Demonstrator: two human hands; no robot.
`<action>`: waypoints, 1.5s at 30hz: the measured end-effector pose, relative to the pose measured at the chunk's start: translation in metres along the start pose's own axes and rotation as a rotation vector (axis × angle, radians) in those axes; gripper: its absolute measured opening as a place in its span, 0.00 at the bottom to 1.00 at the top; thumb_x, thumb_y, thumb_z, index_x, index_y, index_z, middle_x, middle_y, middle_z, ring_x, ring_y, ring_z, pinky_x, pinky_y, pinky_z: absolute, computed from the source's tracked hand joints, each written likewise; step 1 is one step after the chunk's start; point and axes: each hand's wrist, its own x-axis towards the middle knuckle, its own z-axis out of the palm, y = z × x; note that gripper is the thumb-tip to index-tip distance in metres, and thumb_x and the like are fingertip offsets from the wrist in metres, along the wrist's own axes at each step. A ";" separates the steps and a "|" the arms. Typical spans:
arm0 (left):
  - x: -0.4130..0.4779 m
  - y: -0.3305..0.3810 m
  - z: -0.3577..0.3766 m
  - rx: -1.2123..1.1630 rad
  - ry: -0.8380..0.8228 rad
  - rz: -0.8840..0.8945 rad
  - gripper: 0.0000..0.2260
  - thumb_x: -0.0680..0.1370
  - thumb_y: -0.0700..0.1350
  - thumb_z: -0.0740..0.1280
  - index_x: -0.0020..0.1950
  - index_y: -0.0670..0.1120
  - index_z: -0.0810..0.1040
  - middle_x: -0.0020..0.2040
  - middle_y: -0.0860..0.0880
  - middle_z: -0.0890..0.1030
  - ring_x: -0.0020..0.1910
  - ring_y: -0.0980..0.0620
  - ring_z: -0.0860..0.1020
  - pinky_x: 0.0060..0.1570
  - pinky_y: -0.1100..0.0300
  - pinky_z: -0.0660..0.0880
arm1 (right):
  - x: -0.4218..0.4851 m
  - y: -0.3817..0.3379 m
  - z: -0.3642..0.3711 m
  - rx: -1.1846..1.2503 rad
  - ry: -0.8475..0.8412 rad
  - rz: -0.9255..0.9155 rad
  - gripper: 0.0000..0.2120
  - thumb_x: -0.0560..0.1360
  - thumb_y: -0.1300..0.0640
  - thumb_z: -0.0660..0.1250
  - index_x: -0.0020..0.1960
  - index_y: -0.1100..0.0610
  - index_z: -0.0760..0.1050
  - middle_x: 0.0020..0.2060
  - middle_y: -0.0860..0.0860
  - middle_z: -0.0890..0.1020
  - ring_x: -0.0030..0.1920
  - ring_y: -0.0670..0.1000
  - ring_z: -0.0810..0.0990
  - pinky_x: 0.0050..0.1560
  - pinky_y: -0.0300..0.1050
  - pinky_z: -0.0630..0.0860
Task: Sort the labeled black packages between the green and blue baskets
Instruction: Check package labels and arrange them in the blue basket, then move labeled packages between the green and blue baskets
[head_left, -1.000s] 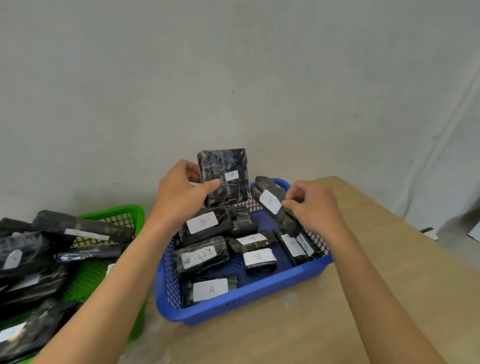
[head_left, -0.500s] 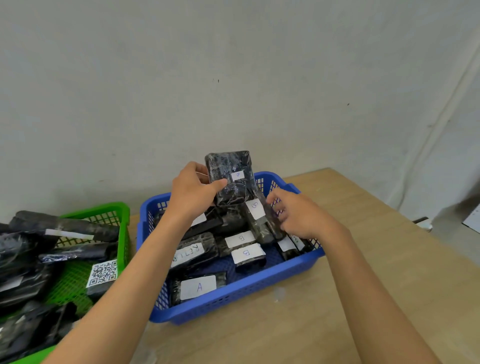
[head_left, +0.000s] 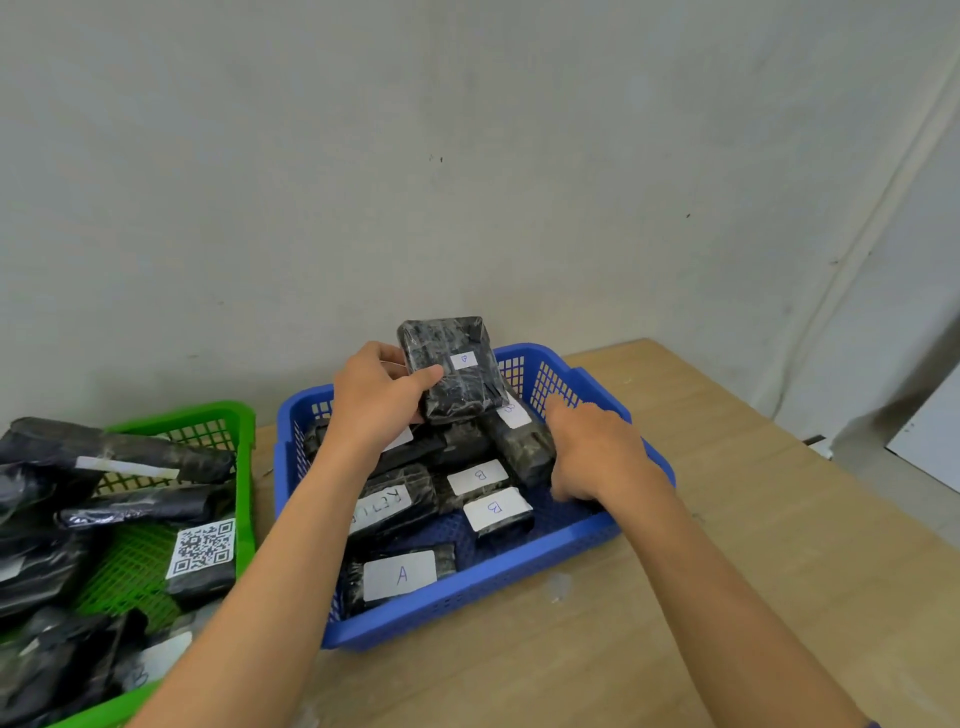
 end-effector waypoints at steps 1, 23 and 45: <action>0.000 0.000 0.000 0.005 0.004 0.001 0.19 0.75 0.51 0.77 0.59 0.48 0.74 0.49 0.53 0.79 0.39 0.53 0.83 0.47 0.47 0.84 | 0.000 0.004 -0.001 0.059 0.032 0.022 0.29 0.65 0.59 0.77 0.61 0.56 0.67 0.42 0.53 0.75 0.41 0.59 0.74 0.37 0.48 0.70; -0.004 0.015 0.055 0.862 0.117 0.366 0.16 0.77 0.52 0.72 0.56 0.42 0.78 0.52 0.43 0.80 0.53 0.41 0.78 0.47 0.48 0.78 | -0.017 0.106 -0.056 0.755 0.439 -0.113 0.13 0.70 0.64 0.76 0.51 0.51 0.83 0.43 0.47 0.88 0.41 0.49 0.86 0.50 0.51 0.84; -0.010 0.026 0.158 1.011 -0.542 0.259 0.12 0.76 0.55 0.65 0.41 0.48 0.71 0.39 0.48 0.80 0.47 0.47 0.78 0.76 0.32 0.44 | -0.014 0.152 -0.041 0.993 0.746 -0.226 0.17 0.71 0.71 0.74 0.42 0.47 0.83 0.50 0.44 0.87 0.46 0.43 0.87 0.50 0.39 0.82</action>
